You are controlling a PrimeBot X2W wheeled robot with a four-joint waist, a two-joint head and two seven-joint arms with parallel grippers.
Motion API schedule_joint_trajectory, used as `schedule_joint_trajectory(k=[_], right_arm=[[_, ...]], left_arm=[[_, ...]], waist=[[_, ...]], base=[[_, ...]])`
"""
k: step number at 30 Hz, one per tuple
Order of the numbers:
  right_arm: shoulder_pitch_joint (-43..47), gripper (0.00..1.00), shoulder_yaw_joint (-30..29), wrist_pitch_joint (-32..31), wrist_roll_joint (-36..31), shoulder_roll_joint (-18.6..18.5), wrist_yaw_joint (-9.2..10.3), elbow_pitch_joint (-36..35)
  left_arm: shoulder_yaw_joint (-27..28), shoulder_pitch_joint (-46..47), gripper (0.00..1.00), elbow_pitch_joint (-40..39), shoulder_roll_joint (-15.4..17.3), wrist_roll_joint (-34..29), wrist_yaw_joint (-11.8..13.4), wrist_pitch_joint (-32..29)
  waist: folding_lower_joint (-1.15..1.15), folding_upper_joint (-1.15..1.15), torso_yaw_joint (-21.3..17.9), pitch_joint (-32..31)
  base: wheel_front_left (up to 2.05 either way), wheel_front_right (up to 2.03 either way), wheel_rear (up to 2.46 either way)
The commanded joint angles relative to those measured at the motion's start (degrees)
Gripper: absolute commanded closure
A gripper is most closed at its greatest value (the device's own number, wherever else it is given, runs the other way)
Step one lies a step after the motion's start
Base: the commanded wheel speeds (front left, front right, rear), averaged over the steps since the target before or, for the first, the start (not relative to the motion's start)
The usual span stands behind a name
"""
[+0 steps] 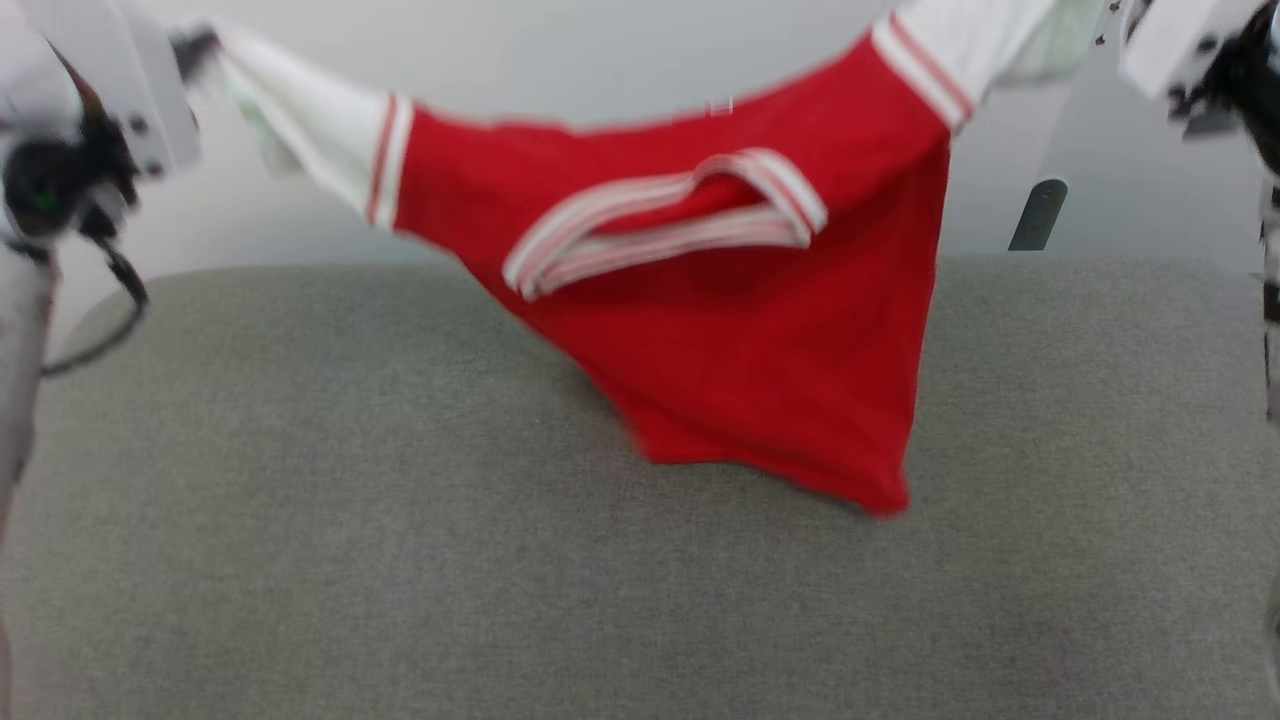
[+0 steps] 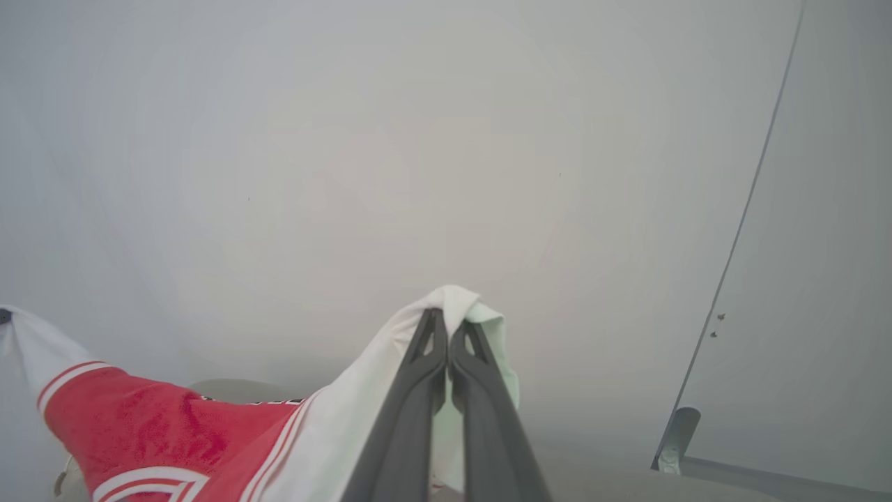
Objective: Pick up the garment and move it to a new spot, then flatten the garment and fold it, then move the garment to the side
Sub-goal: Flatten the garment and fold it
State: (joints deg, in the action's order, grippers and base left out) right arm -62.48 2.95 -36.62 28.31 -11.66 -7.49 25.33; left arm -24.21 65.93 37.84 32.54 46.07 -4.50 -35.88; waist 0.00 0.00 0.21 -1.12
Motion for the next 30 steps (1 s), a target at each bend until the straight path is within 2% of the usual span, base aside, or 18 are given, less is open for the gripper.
schedule_joint_trajectory(k=[1,3,7,15,23,27,30], right_arm=[[-2.35,1.00,0.93,3.37,-0.98,-0.16,0.00,1.64],[-4.92,1.00,1.69,8.16,-1.86,-0.24,0.00,4.29],[-9.14,1.00,3.01,15.43,-3.12,-0.41,0.00,10.08],[-15.28,1.00,4.45,20.66,-1.76,-1.07,0.01,19.30],[-23.59,1.00,5.11,27.13,-4.91,-3.29,0.01,22.81],[-27.98,1.00,6.29,34.23,-9.06,-3.97,0.01,23.93],[-31.45,1.00,5.76,42.27,-13.59,-4.91,0.01,25.28]], left_arm=[[0.15,2.28,1.00,1.11,0.02,-1.32,-0.22,2.42],[0.78,4.79,1.00,3.32,-0.43,-2.11,0.49,5.25],[0.66,9.29,1.00,7.58,-1.21,-3.29,0.13,8.43],[-0.61,15.63,1.00,13.91,-2.77,-4.40,-1.16,11.61],[-0.67,23.33,1.00,15.50,-3.90,-5.00,-2.03,15.74],[-0.03,28.69,1.00,15.69,-4.82,-5.74,-1.65,20.87],[0.87,32.66,1.00,16.10,-6.33,-6.19,-0.78,26.21]], waist=[[0.00,0.00,-0.10,-0.07],[0.00,0.00,-0.18,-0.09],[0.00,0.00,-0.18,-0.03],[0.00,0.00,0.49,2.63],[0.00,0.00,1.04,15.46],[0.00,0.00,1.19,23.61],[0.00,0.00,1.51,28.96]], base=[[0.00,0.00,0.00],[0.00,0.00,0.00],[0.00,0.00,0.00],[0.00,0.00,0.00],[0.00,0.00,0.00],[0.00,0.00,0.00],[0.00,0.00,0.00]])
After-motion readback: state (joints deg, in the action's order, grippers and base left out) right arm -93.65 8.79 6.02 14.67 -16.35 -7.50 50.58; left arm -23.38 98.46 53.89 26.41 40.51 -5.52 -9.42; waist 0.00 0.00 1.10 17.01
